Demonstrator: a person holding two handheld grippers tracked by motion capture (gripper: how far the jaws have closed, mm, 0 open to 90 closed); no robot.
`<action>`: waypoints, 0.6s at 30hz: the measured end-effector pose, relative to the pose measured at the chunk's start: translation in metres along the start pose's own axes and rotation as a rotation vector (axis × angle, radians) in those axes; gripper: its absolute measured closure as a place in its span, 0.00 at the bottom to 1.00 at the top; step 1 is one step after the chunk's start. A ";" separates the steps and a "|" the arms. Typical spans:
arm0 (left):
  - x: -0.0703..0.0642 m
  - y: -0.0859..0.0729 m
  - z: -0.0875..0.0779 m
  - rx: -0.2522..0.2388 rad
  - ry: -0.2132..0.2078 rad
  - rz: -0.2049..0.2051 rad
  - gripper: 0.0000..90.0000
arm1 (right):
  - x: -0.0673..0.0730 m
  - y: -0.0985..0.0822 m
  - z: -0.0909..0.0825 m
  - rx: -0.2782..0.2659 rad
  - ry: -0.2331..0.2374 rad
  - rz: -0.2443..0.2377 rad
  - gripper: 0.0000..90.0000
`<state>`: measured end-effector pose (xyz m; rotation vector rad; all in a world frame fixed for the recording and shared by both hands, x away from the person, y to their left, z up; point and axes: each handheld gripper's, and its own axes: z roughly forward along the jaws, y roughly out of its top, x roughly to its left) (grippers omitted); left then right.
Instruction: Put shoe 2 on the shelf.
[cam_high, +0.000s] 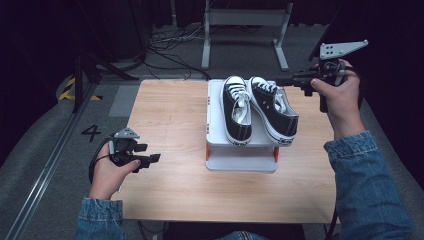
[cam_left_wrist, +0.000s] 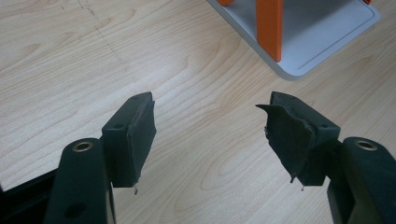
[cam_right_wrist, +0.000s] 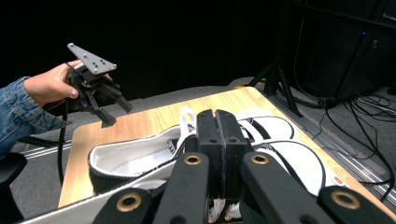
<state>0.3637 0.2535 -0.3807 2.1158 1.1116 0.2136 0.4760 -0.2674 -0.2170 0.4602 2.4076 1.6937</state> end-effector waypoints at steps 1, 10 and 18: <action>0.000 0.000 0.000 0.000 0.000 0.000 0.37 | 0.000 0.001 0.001 -0.003 -0.001 0.000 1.00; 0.002 -0.001 0.000 0.003 0.000 0.000 0.37 | 0.005 0.006 -0.003 -0.016 -0.089 -0.028 1.00; 0.001 -0.001 0.001 0.003 -0.003 0.002 0.37 | -0.002 0.005 0.005 0.028 -0.093 -0.034 1.00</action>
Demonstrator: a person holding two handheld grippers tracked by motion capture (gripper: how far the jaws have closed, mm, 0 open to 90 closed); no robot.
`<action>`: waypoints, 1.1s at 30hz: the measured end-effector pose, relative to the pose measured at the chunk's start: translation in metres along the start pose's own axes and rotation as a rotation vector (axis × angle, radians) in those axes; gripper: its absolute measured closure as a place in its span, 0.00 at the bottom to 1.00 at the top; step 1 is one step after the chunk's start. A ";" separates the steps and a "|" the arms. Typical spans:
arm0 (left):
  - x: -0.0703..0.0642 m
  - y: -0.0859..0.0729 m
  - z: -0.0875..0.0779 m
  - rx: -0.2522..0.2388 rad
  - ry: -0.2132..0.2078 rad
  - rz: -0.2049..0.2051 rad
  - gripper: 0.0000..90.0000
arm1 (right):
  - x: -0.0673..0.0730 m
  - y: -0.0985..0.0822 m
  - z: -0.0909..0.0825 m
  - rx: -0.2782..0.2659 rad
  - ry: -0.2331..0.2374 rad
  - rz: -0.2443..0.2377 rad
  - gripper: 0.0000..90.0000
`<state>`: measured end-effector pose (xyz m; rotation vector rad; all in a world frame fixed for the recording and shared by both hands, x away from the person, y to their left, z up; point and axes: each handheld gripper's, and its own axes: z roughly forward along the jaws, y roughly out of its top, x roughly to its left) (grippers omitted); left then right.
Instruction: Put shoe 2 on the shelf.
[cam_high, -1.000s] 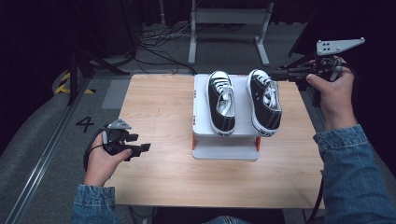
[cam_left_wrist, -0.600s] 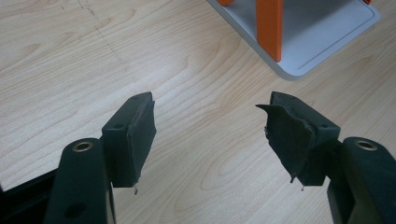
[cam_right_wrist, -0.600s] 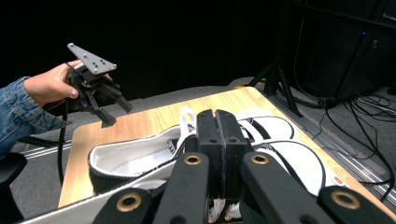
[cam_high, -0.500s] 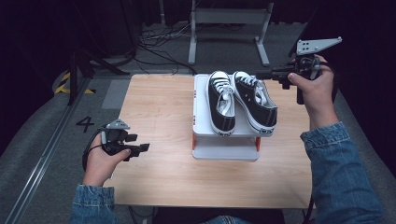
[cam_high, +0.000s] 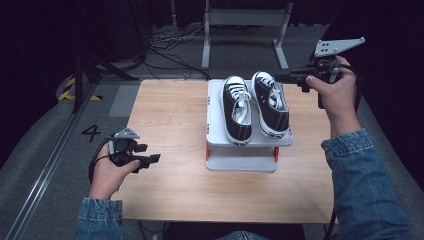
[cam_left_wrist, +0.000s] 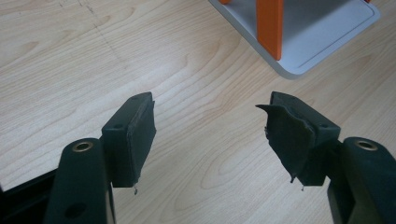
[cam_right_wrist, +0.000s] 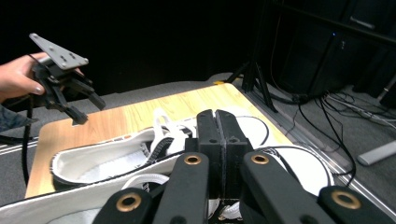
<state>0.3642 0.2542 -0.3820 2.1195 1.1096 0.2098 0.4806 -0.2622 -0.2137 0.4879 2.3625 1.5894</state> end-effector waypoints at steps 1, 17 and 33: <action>0.000 0.000 0.000 -0.002 0.002 -0.003 0.37 | -0.001 -0.002 0.001 0.003 -0.004 0.003 1.00; 0.001 -0.001 0.001 0.006 0.001 -0.001 0.37 | -0.004 -0.019 0.018 0.076 0.070 0.025 1.00; 0.001 -0.001 0.001 0.003 0.000 -0.001 0.37 | 0.001 -0.023 0.035 0.117 0.061 0.037 0.98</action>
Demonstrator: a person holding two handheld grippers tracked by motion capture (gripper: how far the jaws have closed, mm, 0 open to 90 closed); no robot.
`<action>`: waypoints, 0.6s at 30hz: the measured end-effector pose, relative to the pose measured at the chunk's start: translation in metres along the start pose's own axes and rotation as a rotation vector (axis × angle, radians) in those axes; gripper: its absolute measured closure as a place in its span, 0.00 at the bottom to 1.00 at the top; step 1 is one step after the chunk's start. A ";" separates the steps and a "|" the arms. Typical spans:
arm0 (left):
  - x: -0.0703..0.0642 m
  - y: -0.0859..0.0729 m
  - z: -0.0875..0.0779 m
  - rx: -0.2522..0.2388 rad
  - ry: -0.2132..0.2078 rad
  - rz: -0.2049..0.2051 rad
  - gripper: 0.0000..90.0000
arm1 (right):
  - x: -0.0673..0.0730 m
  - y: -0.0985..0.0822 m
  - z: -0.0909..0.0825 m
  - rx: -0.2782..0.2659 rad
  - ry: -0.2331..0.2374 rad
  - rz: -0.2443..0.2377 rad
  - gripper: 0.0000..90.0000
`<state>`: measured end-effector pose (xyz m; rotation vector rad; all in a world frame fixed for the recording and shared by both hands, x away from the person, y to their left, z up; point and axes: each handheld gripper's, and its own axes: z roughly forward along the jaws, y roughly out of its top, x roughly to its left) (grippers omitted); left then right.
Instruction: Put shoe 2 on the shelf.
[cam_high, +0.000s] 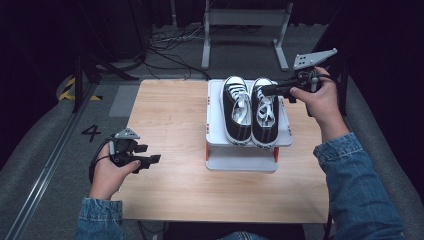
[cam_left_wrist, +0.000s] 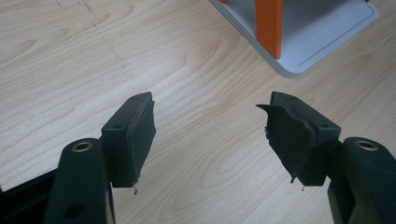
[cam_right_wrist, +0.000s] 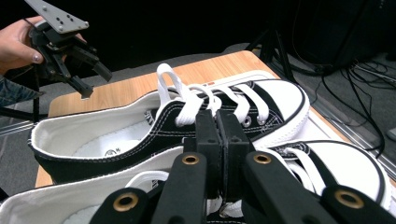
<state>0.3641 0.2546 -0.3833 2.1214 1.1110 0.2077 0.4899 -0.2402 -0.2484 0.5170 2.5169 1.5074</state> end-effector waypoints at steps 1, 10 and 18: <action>0.001 -0.001 0.000 0.004 -0.002 -0.004 0.37 | -0.001 -0.001 -0.001 -0.002 -0.001 0.004 0.98; 0.001 0.000 0.000 0.000 -0.001 -0.008 0.37 | 0.003 -0.010 -0.017 -0.051 -0.011 0.058 0.63; 0.000 0.001 0.002 0.010 0.002 0.002 0.37 | 0.021 -0.017 -0.050 -0.052 -0.093 0.048 0.49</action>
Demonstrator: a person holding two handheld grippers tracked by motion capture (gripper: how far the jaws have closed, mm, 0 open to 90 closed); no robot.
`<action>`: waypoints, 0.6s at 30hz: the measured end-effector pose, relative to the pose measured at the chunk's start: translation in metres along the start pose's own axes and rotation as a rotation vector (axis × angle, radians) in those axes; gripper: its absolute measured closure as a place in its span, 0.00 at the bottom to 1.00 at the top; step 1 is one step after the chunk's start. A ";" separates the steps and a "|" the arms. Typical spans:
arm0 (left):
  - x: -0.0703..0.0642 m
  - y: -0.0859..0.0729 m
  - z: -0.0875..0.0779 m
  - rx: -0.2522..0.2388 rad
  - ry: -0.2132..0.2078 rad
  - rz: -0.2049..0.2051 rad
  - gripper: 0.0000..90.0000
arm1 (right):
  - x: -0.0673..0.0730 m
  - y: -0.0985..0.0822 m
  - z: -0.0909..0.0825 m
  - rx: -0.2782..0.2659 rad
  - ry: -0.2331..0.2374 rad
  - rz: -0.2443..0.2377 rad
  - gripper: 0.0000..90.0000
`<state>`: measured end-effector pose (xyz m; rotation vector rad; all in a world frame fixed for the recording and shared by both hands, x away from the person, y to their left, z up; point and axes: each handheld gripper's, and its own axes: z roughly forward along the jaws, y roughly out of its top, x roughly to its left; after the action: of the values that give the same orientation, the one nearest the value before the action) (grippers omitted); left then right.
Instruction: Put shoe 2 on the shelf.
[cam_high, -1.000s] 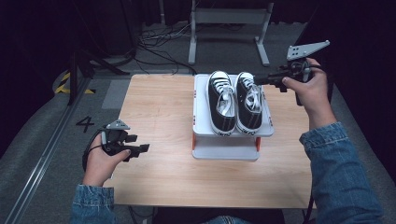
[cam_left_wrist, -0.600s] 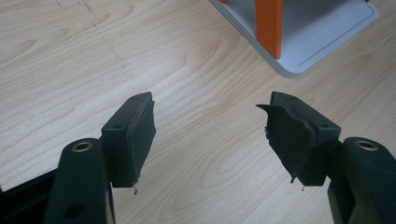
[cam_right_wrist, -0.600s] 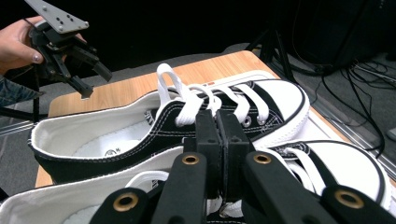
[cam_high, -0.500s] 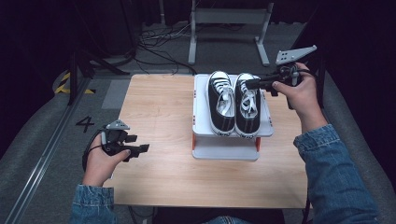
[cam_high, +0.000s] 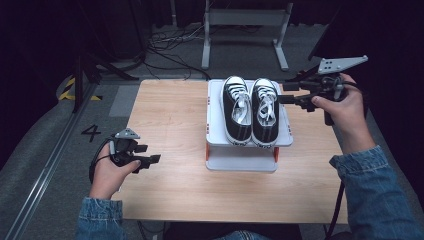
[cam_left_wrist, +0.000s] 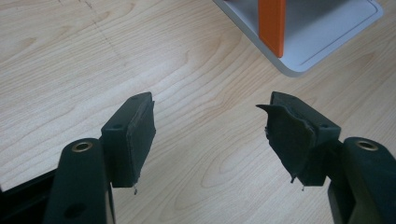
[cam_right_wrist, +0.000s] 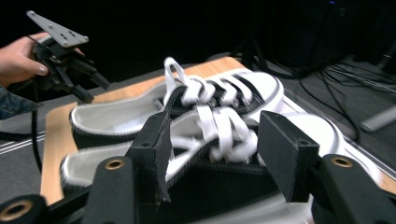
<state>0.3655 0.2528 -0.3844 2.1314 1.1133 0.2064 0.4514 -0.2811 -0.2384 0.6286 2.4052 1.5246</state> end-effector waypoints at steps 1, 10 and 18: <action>-0.001 0.000 0.000 0.003 0.000 0.000 0.37 | 0.001 -0.002 -0.005 0.009 -0.024 -0.003 0.48; -0.004 0.001 -0.001 0.020 0.035 0.014 0.36 | 0.008 -0.030 -0.055 0.016 -0.158 0.021 0.43; -0.008 0.004 0.005 0.075 0.093 0.046 0.34 | 0.013 -0.070 -0.088 0.064 -0.299 0.070 0.42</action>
<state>0.3656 0.2421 -0.3842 2.2349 1.1425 0.2919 0.3872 -0.3717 -0.2625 0.8929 2.2316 1.2778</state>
